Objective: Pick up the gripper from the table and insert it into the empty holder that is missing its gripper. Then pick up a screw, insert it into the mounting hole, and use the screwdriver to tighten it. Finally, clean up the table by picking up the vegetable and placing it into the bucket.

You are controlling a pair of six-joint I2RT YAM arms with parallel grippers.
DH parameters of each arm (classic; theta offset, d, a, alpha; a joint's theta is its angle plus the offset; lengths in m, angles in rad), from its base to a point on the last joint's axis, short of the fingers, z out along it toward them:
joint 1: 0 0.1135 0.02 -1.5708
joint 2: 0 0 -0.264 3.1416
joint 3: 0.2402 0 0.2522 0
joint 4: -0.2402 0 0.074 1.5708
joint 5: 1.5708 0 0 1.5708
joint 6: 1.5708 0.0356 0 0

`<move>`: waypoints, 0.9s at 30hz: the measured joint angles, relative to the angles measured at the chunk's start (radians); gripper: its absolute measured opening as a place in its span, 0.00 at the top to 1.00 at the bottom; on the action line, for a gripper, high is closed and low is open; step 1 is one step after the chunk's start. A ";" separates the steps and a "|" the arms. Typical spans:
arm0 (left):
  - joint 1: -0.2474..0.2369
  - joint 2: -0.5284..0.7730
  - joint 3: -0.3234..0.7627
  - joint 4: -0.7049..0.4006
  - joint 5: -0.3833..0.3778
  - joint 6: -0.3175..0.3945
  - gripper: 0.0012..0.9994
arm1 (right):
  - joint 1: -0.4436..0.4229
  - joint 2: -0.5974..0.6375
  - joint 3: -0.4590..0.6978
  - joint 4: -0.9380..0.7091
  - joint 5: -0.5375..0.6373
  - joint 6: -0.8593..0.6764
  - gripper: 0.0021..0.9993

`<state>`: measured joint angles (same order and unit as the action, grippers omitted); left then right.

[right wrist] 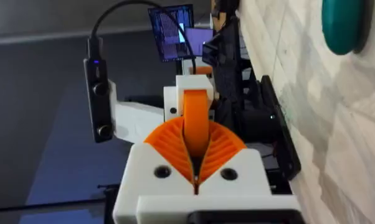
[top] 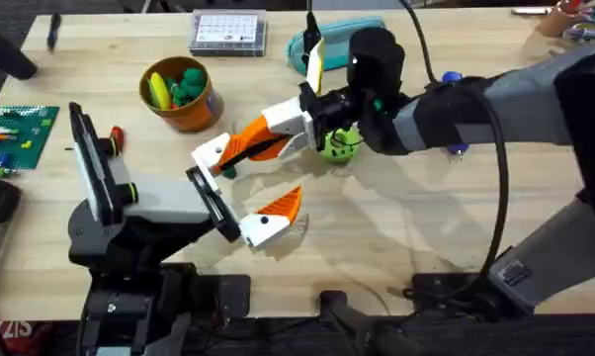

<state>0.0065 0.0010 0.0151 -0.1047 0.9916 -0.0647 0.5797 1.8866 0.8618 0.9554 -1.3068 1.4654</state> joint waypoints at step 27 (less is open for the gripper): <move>0.005 0.000 0.000 0.000 -0.016 -0.026 0.01 | 0.011 0.000 0.017 -0.071 0.029 -0.001 0.96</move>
<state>0.0120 0.0010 0.0151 -0.1043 0.9758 -0.0904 0.5905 1.8862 0.8783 0.8843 -1.2775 1.4648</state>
